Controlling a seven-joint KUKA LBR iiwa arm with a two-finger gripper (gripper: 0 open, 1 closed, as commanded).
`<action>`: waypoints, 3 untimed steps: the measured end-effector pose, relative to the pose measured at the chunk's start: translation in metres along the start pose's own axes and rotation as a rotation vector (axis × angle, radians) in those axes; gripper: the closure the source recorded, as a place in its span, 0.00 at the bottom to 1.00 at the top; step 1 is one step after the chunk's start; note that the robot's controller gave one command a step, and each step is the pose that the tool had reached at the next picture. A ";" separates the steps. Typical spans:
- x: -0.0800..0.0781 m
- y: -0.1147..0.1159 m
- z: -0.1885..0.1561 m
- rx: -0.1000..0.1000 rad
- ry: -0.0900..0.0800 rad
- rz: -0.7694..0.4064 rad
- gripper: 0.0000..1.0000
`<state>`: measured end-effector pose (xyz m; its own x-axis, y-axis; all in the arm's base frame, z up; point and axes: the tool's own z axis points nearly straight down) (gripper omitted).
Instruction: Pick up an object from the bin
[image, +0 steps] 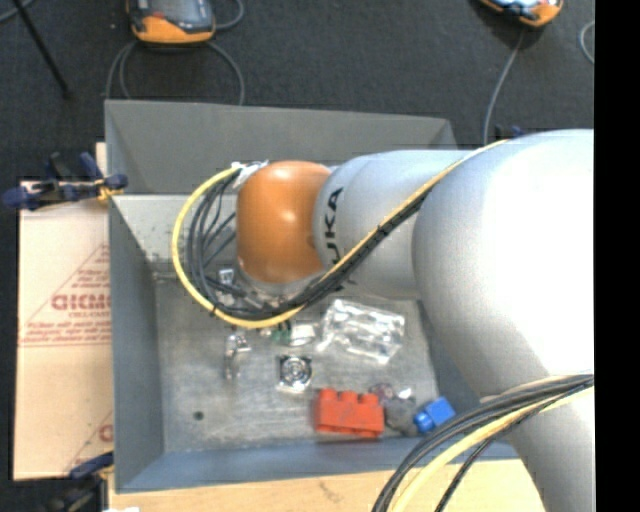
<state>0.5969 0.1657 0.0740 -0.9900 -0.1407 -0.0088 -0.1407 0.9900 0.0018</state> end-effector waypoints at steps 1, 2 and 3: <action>-0.017 -0.090 -0.034 0.006 0.000 -0.090 0.00; 0.025 -0.122 -0.045 0.002 0.007 -0.297 0.00; 0.031 -0.128 -0.001 0.002 -0.002 -0.536 0.00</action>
Offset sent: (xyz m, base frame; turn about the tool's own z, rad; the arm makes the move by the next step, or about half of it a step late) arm 0.0257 -0.0798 0.0304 -0.0982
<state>0.5846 0.0344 0.0748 -0.7793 -0.6266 -0.0101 -0.6266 0.7793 -0.0057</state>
